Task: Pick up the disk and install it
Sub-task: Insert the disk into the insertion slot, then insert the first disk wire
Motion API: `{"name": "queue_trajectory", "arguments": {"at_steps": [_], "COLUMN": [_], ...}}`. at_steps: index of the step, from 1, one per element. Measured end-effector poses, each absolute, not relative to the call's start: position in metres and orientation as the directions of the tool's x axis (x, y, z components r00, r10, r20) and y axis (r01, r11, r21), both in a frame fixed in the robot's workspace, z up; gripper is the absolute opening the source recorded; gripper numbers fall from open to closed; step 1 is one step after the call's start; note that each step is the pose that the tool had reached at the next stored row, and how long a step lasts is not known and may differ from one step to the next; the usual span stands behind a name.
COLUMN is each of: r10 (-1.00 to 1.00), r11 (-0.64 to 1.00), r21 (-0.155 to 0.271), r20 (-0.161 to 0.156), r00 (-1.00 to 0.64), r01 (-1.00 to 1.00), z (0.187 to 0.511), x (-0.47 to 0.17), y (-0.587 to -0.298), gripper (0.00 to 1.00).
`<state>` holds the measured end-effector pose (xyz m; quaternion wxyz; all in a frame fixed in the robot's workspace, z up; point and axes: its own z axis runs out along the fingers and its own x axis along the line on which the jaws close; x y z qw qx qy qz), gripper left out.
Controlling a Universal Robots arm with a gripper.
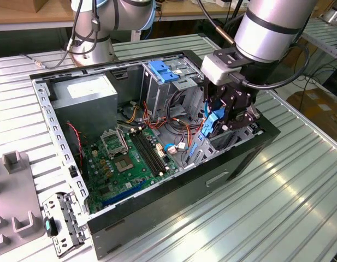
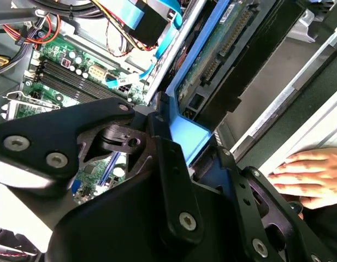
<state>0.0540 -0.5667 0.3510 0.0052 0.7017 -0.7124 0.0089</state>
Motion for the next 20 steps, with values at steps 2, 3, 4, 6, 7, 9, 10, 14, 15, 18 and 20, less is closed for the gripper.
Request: {"name": "queue_trajectory", "arguments": {"at_steps": [2,3,4,6,7,9,10,14,15,18,20], "r10": [-1.000,-1.000,-1.000,-1.000,-1.000,-1.000,-1.000,-1.000,-1.000,-1.000,-1.000], "r11": [0.015,0.015,0.015,0.015,0.015,0.015,0.015,0.015,0.015,0.015,0.015], "r21": [-0.005,-0.005,-0.005,-0.005,-0.005,-0.005,-0.005,-0.005,-0.005,-0.005,-0.005], "r20": [0.020,0.020,0.020,0.020,0.020,0.020,0.020,0.020,0.020,0.020,0.020], "r00": [-0.015,-0.015,-0.015,-0.015,-0.015,-0.015,-0.015,-0.015,-0.015,-0.015,-0.015], "r01": [-1.000,-1.000,-1.000,-1.000,-1.000,-1.000,-1.000,-1.000,-1.000,-1.000,-1.000], "z": [0.3510,0.3510,0.3510,0.3510,0.3510,0.3510,0.3510,0.3509,0.3509,0.3507,0.3506], "x": [0.0540,0.0540,0.0540,0.0540,0.0540,0.0540,0.0540,0.0540,0.0540,0.0540,0.0540], "y": [-0.5666,-0.5666,-0.5666,-0.5666,-0.5666,-0.5666,-0.5666,-0.5666,-0.5666,-0.5666,-0.5666], "gripper": [0.45,0.45,0.45,0.43,0.37,0.24,0.24,0.11,0.11,0.11,0.11]}}
